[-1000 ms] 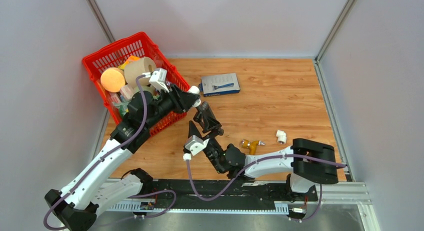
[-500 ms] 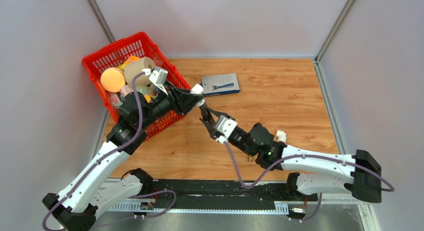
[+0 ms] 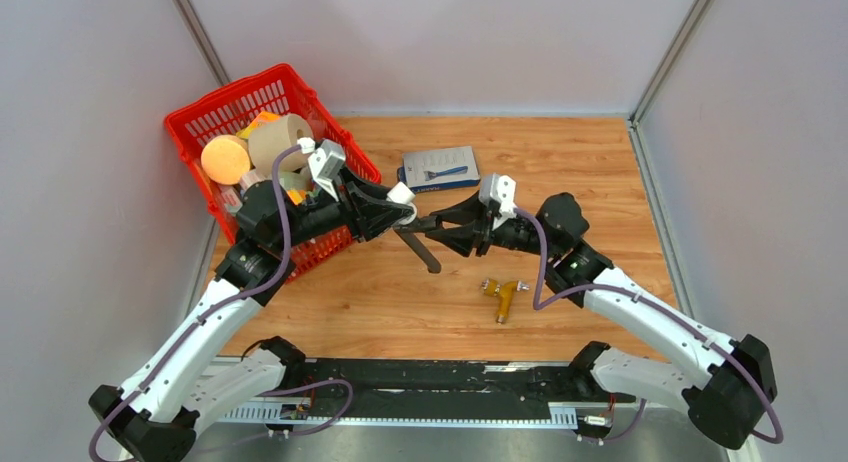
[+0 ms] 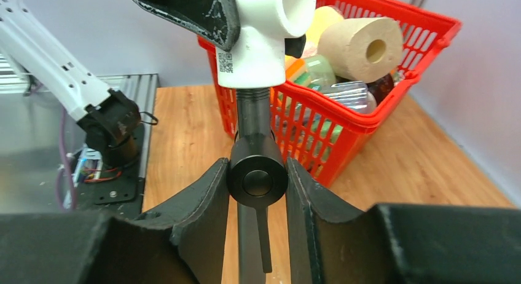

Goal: Install the water faucets

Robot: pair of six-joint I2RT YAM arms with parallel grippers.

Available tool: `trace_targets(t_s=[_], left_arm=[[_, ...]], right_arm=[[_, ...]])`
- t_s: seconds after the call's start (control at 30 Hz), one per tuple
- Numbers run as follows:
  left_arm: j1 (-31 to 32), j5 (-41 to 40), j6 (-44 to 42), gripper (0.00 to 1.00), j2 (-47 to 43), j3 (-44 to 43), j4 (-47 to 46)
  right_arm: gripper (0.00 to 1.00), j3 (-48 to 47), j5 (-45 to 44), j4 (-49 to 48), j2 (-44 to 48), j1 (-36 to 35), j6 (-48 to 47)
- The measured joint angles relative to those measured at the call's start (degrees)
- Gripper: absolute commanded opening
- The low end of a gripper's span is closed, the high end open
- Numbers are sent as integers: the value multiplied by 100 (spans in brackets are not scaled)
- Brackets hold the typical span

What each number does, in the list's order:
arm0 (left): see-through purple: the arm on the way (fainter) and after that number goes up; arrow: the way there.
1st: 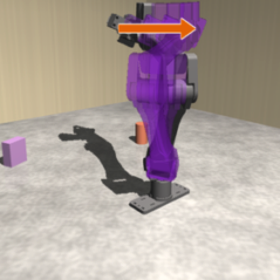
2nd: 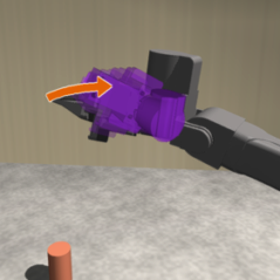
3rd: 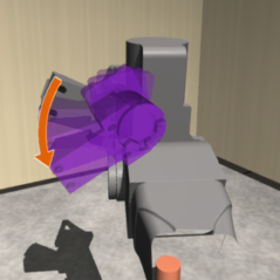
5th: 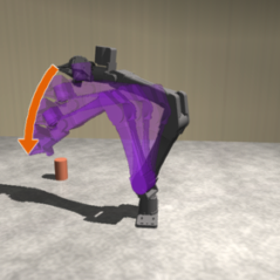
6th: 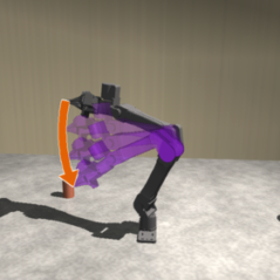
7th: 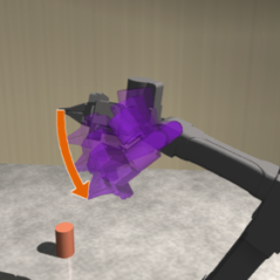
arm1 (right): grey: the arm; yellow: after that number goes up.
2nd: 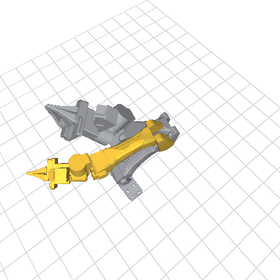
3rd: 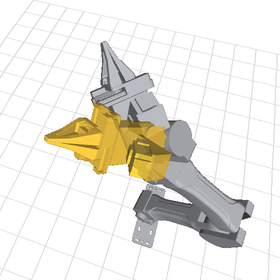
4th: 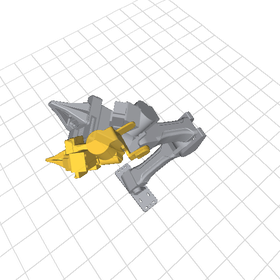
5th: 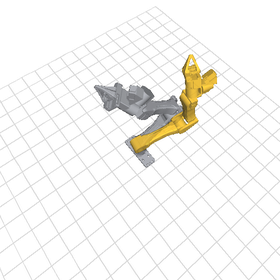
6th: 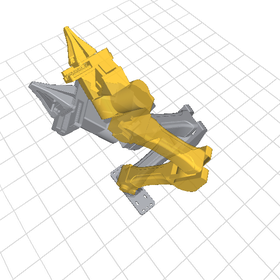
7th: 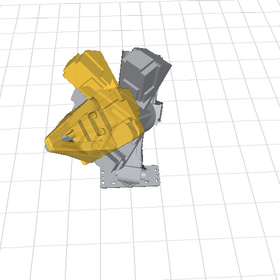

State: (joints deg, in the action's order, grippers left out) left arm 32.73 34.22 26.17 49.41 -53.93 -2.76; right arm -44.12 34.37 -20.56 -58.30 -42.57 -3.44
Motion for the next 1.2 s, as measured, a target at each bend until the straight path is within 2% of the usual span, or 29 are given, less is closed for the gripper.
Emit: trace_targets(t_s=[0.2, 0.37, 0.5, 0.6, 0.7, 0.8, 0.93, 1.13, 1.2], left_arm=[[-83, 352, -199, 0, -11, 83, -289], [-90, 579, -262, 0, -11, 225, -334], [-90, 625, -315, 0, -11, 267, -258], [-90, 597, -302, 0, -11, 267, -264], [-90, 466, -197, 0, -4, 308, -415], [-85, 190, -33, 0, -4, 345, -518], [9, -367, 225, 0, -4, 341, -199], [199, -1222, 833, 0, -4, 341, 483], [199, -1550, 992, 0, -4, 341, 601]], right_arm=[[19, -459, 1246, 61, -575, 573, 645], [38, -671, 2378, 13, -1023, 1038, 1113], [47, -671, 2463, 42, -1095, 1106, 1239], [58, -671, 2103, 94, -1032, 1180, 1241], [64, -636, 1620, 155, -870, 1224, 1226], [66, -555, 1054, 188, -673, 1222, 1143], [68, -267, 4, 181, -278, 1132, 870], [73, 151, -1860, 98, 358, 391, 140], [74, 249, -2612, -37, 444, -435, -240]])
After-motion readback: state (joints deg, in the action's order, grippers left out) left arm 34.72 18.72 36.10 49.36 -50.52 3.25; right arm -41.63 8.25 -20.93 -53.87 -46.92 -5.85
